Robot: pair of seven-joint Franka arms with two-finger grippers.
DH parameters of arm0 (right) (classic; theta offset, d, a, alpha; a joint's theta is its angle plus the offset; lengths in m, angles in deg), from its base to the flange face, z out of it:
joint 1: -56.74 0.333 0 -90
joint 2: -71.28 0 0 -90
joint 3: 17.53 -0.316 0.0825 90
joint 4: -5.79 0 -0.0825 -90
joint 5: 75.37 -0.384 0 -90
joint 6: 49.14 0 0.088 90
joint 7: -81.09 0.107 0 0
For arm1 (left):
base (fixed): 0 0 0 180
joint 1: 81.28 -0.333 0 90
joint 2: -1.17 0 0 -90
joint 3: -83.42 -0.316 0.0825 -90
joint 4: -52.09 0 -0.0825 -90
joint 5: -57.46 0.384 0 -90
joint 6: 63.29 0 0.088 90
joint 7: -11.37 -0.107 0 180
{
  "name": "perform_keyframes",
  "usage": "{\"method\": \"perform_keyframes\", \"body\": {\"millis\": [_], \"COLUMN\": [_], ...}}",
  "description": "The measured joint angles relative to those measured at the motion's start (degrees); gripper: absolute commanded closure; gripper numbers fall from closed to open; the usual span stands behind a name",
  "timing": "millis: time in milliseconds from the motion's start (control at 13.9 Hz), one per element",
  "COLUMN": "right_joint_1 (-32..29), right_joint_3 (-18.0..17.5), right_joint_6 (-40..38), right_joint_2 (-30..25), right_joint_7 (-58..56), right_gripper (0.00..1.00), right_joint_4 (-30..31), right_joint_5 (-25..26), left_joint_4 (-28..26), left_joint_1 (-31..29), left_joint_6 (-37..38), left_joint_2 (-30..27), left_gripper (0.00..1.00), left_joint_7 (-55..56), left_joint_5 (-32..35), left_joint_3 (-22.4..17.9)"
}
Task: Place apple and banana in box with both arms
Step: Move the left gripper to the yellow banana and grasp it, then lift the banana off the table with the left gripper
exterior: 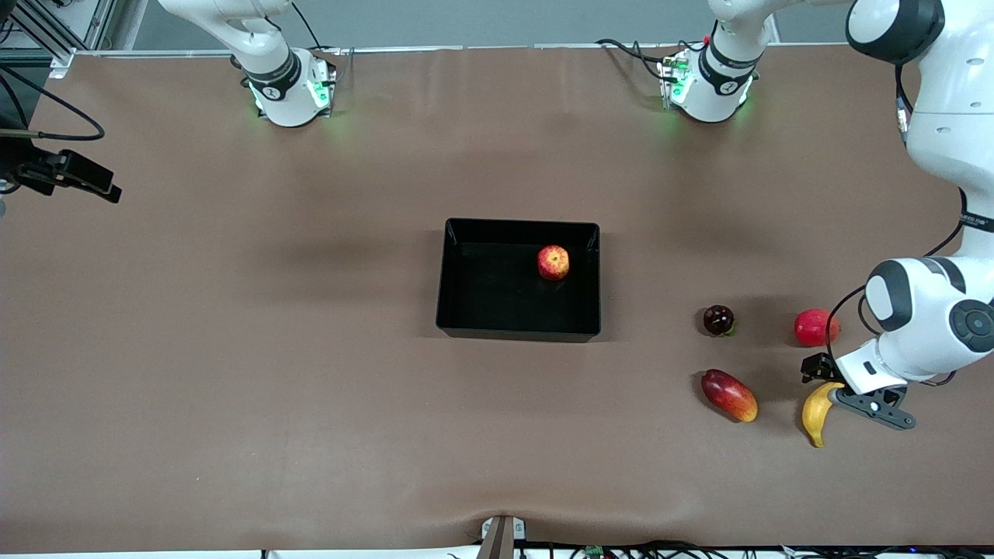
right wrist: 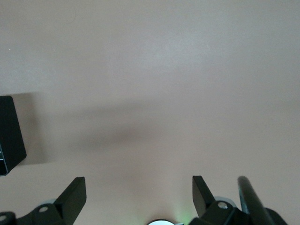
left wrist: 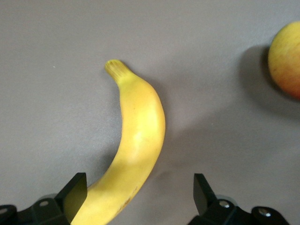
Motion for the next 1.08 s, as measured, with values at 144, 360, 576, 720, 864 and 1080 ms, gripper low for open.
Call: {"method": "perform_keyframes", "body": {"millis": [144, 360, 576, 720, 864, 1080], "right_joint_1": [-0.3, -0.9, -1.0, -1.0, -1.0, -1.1], "right_joint_3": [0.0, 0.0, 0.0, 0.0, 0.0, 0.1], "right_joint_6": [0.3, 0.6, 0.6, 0.5, 0.5, 0.5], "right_joint_2": [0.0, 0.0, 0.0, 0.0, 0.0, 0.0], "right_joint_7": [0.0, 0.0, 0.1, 0.3, 0.4, 0.5], "right_gripper": [0.00, 0.00, 0.00, 0.00, 0.00, 0.00], "right_joint_4": [0.0, -0.4, -0.4, -0.4, -0.4, -0.4], "right_joint_5": [0.2, 0.3, 0.3, 0.3, 0.3, 0.3], "left_joint_4": [0.0, 0.0, 1.0, 2.1, 3.0, 4.4], "left_joint_1": [0.0, 0.0, 0.0, 0.0, 0.0, -0.3], "left_joint_6": [-1.4, -2.8, -3.2, -3.2, -3.2, -3.3], "left_joint_2": [0.9, 1.9, 2.0, 2.0, 2.0, 1.5], "left_gripper": [0.13, 0.76, 1.00, 1.00, 1.00, 1.00], "left_joint_7": [-2.1, -3.4, -6.3, -9.0, -11.5, -15.2], "left_joint_5": [0.0, 0.1, 0.1, 0.1, 0.1, 0.1], "left_joint_3": [0.0, 0.0, 0.0, -0.1, -0.2, -0.4]}}
